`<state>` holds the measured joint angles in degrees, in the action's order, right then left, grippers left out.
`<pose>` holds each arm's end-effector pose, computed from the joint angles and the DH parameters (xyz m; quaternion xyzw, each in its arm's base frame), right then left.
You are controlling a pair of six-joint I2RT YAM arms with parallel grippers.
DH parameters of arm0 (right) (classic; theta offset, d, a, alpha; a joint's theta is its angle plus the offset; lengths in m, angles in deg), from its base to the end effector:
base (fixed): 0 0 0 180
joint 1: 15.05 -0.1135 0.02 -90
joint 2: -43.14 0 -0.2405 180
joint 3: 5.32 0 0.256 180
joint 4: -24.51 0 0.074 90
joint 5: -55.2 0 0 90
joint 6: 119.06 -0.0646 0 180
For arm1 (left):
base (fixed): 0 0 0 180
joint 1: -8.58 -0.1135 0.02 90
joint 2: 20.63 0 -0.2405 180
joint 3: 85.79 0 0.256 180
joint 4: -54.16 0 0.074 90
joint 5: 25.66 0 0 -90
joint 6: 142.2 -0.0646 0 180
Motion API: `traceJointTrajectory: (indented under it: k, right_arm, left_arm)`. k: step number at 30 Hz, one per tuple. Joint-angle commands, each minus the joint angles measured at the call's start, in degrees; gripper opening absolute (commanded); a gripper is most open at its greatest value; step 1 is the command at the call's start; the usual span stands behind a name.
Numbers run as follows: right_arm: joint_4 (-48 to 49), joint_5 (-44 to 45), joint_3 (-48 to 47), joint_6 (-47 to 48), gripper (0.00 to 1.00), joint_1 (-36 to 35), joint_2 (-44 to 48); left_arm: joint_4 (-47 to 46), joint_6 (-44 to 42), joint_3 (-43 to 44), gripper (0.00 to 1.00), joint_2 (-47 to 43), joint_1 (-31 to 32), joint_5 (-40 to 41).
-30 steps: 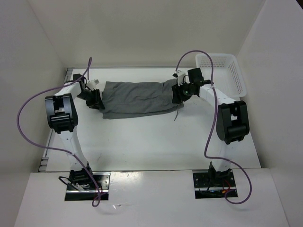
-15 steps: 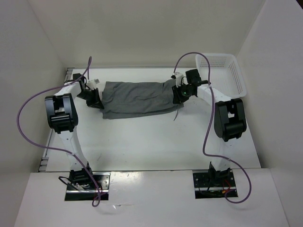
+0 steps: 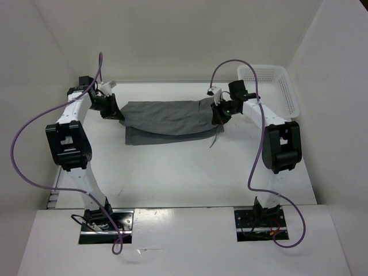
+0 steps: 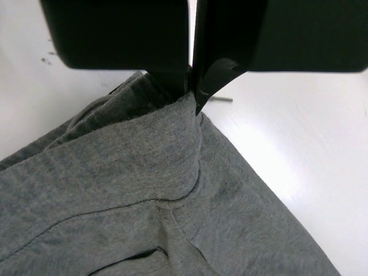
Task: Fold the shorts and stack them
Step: Fold the shorts
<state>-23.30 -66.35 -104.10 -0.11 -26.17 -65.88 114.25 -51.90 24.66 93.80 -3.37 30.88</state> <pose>0.4042 0.1139 0.1859 -0.3873 0.8436 0.2172 0.3022 0.4288 0.0543 0.1997 -0.0354 0.9348 -0.2573 0.2422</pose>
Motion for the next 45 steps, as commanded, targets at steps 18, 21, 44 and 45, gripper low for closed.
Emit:
traceJointTrajectory:
  k: [18,21,44,45]
  right_arm:
    - [-5.37,9.94,10.35,9.55,0.73,1.62,4.85]
    - [-8.19,6.87,9.04,5.43,0.9,1.62,7.57]
    - [10.52,24.78,15.09,-40.46,0.78,4.52,7.59]
    - [11.75,25.3,15.88,-41.33,0.8,4.52,7.59]
  left_arm:
    - [8.04,-0.3,-15.6,0.21,3.43,3.5,4.97]
    - [7.42,-0.3,-15.6,0.28,2.11,3.51,6.29]
    - [16.29,-0.3,10.04,0.54,3.33,4.56,11.57]
    - [16.3,-0.3,11.02,0.54,3.86,4.56,11.57]
